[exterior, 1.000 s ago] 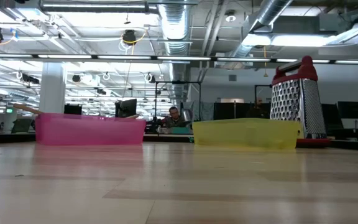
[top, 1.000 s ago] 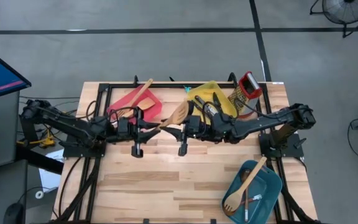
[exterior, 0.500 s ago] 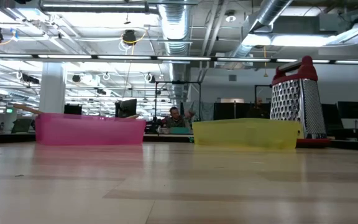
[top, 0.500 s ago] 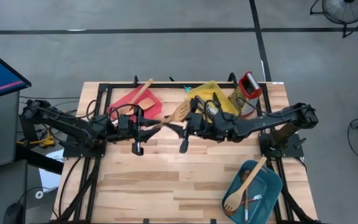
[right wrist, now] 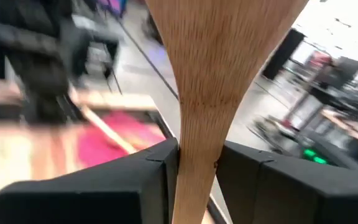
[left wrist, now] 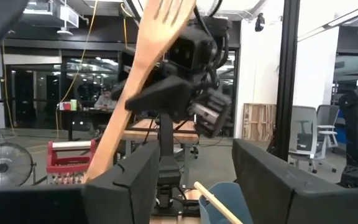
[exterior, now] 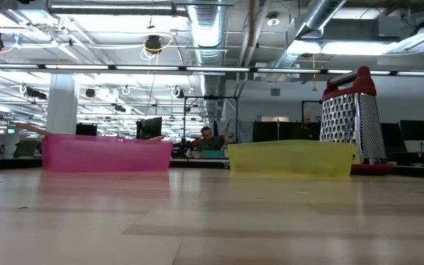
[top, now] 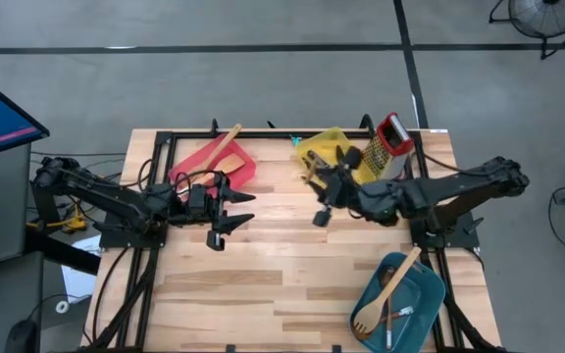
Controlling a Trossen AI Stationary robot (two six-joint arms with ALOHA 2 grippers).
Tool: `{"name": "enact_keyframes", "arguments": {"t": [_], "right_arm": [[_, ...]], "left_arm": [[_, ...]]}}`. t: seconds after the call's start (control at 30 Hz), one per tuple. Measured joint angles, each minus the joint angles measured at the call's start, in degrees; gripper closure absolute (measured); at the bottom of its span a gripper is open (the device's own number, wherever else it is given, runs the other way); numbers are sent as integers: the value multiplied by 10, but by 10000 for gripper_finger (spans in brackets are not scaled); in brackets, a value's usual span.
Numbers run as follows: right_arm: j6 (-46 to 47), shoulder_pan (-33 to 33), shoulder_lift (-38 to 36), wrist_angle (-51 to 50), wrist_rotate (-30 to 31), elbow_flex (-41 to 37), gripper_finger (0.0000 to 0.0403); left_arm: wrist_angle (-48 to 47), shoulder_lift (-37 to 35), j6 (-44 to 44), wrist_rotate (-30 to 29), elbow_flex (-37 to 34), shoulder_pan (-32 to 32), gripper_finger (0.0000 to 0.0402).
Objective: Pick & Place Kitchen Items
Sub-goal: Put the wooden slotted serving spoon into the blue bin
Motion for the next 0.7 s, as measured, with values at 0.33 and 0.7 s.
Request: {"name": "enact_keyframes", "arguments": {"t": [0.33, 0.7], "right_arm": [[73, 87, -40, -283, 30, 0, 318], [185, 149, -28, -485, -7, 0, 318]], "left_arm": [[-2, 0, 4, -2, 0, -1, 222], [-4, 0, 7, -7, 0, 3, 226]]}}
